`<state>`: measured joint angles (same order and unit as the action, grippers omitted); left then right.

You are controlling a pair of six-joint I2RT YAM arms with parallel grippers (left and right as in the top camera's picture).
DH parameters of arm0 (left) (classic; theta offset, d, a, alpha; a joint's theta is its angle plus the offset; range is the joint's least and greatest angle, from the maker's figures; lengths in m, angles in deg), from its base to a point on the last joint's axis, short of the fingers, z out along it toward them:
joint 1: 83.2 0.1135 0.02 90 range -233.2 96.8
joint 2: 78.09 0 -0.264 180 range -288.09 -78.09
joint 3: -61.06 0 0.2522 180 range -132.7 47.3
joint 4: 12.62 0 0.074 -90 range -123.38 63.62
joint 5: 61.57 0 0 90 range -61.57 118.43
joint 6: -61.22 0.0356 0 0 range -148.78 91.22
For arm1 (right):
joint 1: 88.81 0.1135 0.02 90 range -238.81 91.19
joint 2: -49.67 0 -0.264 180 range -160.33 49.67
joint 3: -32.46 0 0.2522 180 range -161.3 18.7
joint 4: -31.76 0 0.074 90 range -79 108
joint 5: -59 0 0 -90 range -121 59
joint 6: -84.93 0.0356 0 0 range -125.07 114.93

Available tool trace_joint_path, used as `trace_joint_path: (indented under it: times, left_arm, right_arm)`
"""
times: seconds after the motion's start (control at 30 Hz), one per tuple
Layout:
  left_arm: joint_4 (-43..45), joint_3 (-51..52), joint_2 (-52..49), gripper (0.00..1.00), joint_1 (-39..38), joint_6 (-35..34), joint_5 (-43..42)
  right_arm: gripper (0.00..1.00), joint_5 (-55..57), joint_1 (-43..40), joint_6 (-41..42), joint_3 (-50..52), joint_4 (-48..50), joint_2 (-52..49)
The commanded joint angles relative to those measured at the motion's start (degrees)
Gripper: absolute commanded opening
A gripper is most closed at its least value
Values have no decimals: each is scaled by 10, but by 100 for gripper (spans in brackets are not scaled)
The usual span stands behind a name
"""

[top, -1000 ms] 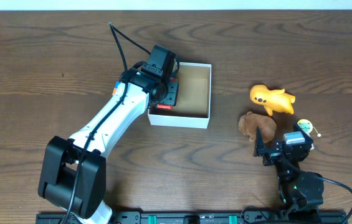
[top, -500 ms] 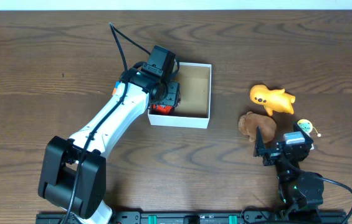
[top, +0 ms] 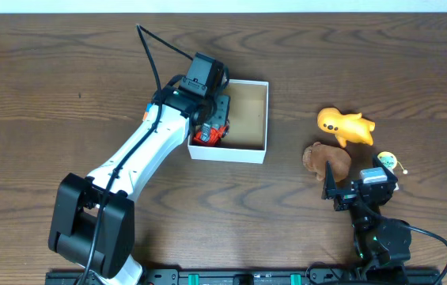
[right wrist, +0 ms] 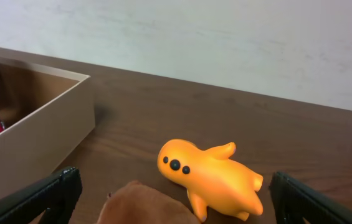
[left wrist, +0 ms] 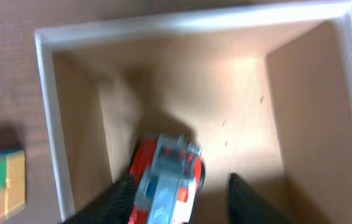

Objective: Pack container
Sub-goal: 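Lower the truck into the box's left side and open the left gripper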

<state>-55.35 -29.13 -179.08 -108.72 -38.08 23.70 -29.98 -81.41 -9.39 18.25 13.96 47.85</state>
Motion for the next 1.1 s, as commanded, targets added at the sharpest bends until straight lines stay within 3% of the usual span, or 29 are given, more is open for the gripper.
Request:
trace_joint_path:
  times: [0.0, 0.07, 0.17, 0.37, 0.47, 1.07]
  left_arm:
    - [22, -21, 5, 40, 0, 2, -4]
    - [30, -21, 4, 37, 0, 2, -4]
    - [32, -21, 1, 25, 0, -25, -30]
    - [30, -21, -16, 19, 0, -33, -89]
    - [30, -21, -24, 9, 0, -35, -93]
    - [4, -21, -55, 6, 0, -35, -126]
  right_arm:
    - [99, 0, -3, 9, 1, -2, 1]
    - [99, 0, -3, 9, 1, -2, 1]
    - [99, 0, -3, 9, 1, -2, 1]
    - [99, 0, -3, 9, 1, -2, 1]
    - [99, 0, -3, 9, 1, -2, 1]
    - [99, 0, -3, 9, 1, -2, 1]
